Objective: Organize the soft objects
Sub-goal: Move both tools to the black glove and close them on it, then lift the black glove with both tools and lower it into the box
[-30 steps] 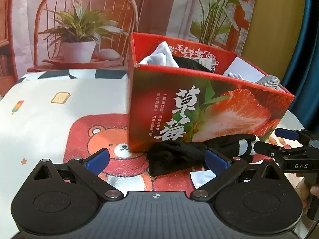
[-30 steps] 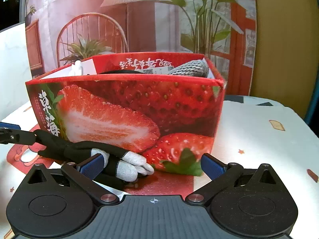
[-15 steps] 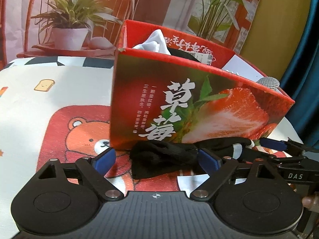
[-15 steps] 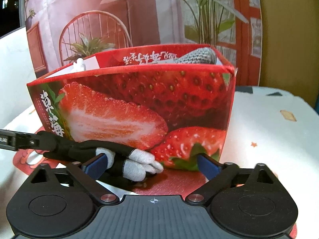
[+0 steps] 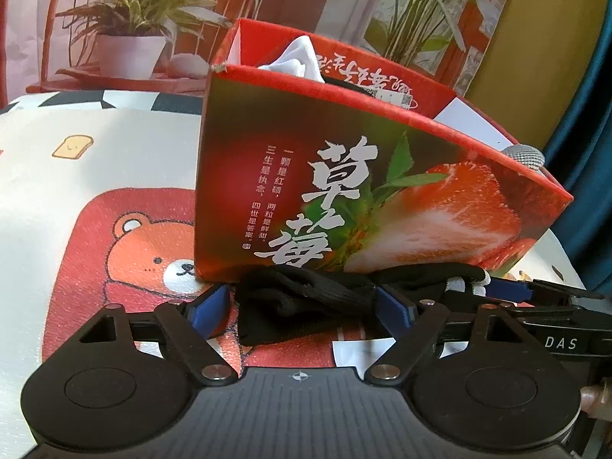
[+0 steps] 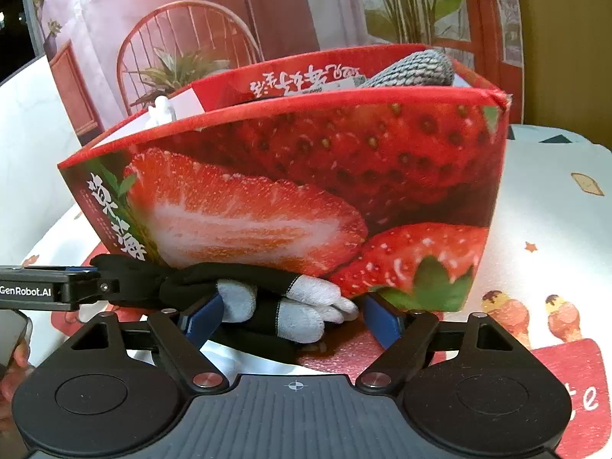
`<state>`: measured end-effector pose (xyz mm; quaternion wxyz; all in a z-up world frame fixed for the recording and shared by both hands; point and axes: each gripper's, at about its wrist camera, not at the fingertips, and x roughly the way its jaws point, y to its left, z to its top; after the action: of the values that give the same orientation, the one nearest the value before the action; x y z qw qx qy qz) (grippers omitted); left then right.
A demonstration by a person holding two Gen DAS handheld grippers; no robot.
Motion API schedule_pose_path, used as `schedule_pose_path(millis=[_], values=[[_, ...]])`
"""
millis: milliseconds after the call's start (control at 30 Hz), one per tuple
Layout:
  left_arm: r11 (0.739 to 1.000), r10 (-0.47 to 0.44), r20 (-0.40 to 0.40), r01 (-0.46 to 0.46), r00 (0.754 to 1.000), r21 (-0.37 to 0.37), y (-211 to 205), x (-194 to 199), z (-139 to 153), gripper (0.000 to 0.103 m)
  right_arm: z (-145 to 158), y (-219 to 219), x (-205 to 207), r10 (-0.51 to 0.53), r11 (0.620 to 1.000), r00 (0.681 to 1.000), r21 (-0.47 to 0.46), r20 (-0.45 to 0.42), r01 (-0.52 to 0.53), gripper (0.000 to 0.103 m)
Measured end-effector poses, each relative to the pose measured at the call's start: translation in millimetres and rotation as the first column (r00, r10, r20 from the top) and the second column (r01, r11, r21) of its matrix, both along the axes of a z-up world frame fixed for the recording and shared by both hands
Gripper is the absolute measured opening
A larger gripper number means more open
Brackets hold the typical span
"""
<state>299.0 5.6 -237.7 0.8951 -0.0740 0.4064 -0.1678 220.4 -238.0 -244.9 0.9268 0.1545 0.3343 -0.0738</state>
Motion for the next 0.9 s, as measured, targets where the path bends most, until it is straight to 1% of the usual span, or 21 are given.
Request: schedule_pose_path(millis=[133, 233, 267, 300, 333, 367, 400, 433, 500, 600, 700, 900], values=[[1.0, 0.003, -0.006, -0.003, 1.0, -0.006, -2, 4, -2, 0.081, -3, 0, 4, -0.004, 1.0, 1.0, 0.025, -0.014, 0.005, 0.073], [1.0, 0.002, -0.006, -0.002, 1.0, -0.014, -3, 6, -1, 0.073, -4, 2, 7, -0.011, 1.0, 1.0, 0.021, -0.017, 0.011, 0.072], [1.0, -0.003, -0.005, 0.003, 1.0, -0.019, -3, 5, -1, 0.067, -4, 3, 8, -0.007, 1.0, 1.0, 0.018, -0.019, 0.008, 0.068], [1.0, -0.012, -0.004, 0.012, 1.0, -0.022, -4, 4, 0, 0.059, -4, 4, 9, -0.005, 1.0, 1.0, 0.016, -0.022, 0.006, 0.063], [0.999, -0.028, 0.0, 0.028, 1.0, -0.026, -5, 3, 0, 0.054, -4, 5, 10, 0.002, 1.0, 1.0, 0.02, -0.024, -0.002, 0.059], [0.999, -0.04, 0.005, 0.04, 0.999, -0.021, -6, 1, 2, 0.049, -3, 6, 11, 0.013, 1.0, 1.0, 0.025, -0.023, -0.013, 0.048], [0.999, -0.05, 0.013, 0.05, 0.999, -0.003, -9, 0, 4, 0.046, -1, 8, 11, 0.021, 1.0, 1.0, 0.023, -0.021, -0.021, 0.042], [0.998, -0.057, 0.019, 0.057, 0.998, 0.011, -11, -1, 6, 0.043, 1, 10, 11, 0.025, 1.0, 1.0, 0.014, -0.017, -0.025, 0.04], [0.998, -0.061, 0.027, 0.06, 0.998, 0.027, -14, -3, 9, 0.036, 5, 13, 11, 0.033, 0.999, 0.999, 0.001, -0.009, -0.033, 0.029], [0.998, -0.057, 0.045, 0.055, 0.997, 0.031, -13, -6, 18, 0.034, 12, 18, 9, 0.048, 0.999, 0.999, -0.013, 0.011, -0.048, 0.025], [0.998, -0.052, 0.084, 0.05, 0.995, 0.028, -11, -14, 30, 0.032, 21, 19, 3, 0.061, 0.998, 0.997, -0.021, 0.041, -0.06, 0.025], [0.999, -0.049, 0.155, 0.044, 0.987, 0.032, -12, -28, 59, 0.032, 45, 21, -8, 0.074, 0.997, 0.992, -0.039, 0.103, -0.071, 0.025]])
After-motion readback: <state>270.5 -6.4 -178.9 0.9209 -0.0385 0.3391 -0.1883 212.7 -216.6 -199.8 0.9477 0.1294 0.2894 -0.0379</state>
